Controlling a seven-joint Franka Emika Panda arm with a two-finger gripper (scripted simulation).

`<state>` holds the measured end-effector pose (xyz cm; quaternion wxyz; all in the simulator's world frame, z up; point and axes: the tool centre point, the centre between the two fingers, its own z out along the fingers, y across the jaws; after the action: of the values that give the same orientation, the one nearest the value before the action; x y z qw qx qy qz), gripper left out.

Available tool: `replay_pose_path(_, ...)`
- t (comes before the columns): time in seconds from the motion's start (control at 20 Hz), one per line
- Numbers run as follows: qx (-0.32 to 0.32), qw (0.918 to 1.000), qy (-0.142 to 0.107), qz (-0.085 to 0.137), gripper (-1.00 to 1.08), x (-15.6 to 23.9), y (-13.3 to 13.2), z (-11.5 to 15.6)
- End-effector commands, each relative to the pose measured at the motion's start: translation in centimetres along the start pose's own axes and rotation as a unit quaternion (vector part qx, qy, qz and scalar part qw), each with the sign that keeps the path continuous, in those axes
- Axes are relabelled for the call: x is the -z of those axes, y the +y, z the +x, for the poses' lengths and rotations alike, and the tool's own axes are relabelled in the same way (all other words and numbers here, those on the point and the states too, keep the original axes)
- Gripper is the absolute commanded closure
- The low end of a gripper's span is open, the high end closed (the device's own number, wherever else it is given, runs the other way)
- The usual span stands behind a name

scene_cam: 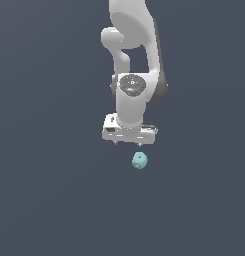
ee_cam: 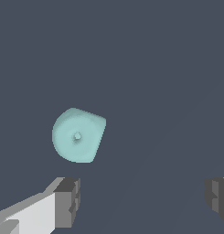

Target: Pick up the object and move it to a goal position.

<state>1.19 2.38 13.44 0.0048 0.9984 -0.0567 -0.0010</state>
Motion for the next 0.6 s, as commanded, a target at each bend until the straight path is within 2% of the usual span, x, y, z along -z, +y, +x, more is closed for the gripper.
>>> replay_pose_path(0.0, -0.022, 0.9998, 0.000, 0.001, -0.92, -0.6, -0.8, 0.3)
replay_pose_path(0.55, -0.125, 0.9921, 0.000, 0.004, -0.92, -3.3, -4.4, 1.4)
